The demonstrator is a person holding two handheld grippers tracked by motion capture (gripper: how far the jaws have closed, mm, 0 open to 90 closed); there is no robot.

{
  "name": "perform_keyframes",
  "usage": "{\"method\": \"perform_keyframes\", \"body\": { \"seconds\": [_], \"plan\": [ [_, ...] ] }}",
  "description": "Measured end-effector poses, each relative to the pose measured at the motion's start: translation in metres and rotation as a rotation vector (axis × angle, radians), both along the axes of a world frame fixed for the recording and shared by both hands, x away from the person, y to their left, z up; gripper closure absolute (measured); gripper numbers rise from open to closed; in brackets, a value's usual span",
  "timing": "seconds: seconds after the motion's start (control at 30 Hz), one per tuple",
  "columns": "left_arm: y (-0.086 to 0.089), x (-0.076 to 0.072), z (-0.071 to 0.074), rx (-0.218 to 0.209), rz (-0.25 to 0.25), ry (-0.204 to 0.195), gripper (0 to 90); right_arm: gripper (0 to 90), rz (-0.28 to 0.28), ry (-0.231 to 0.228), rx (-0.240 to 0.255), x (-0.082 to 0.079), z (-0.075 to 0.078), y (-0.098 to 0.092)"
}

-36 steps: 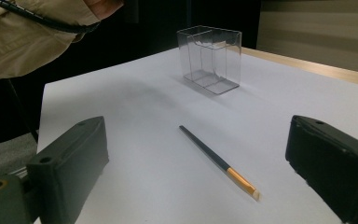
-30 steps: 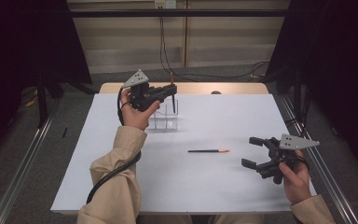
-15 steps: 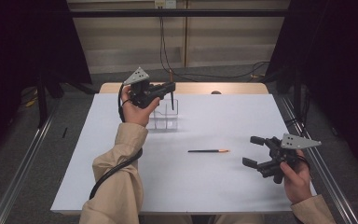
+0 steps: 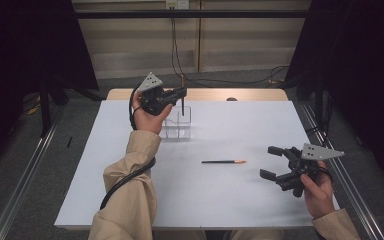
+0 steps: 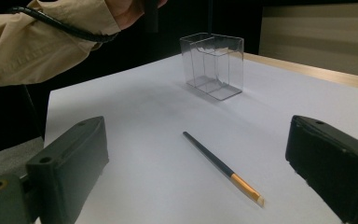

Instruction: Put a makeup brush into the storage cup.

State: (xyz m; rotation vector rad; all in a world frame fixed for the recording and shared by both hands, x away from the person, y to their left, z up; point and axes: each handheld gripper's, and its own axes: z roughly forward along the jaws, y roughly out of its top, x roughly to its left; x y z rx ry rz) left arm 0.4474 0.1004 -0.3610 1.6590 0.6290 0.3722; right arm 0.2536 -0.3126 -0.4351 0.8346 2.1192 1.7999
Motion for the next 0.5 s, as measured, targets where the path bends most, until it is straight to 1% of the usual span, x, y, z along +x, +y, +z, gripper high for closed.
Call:
{"method": "perform_keyframes", "body": {
  "seconds": [0.13, 0.17, 0.3, 0.5],
  "plan": [
    [-0.002, 0.001, -0.005, 0.004, 0.011, 0.001, 82.9, 5.1, 0.001, -0.001, 0.002, 0.000, 0.000, 0.000],
    [-0.003, 0.001, -0.006, -0.003, 0.010, 0.006, 82.9, 5.1, 0.001, 0.001, 0.003, 0.000, 0.000, 0.000],
    [-0.007, 0.002, -0.011, 0.003, 0.019, 0.008, 82.9, 5.2, 0.000, 0.003, 0.002, 0.000, 0.000, -0.001],
    [-0.012, 0.002, -0.016, -0.012, 0.023, 0.003, 82.9, 5.2, 0.000, 0.003, -0.002, 0.000, -0.001, -0.001]
  ]
}}
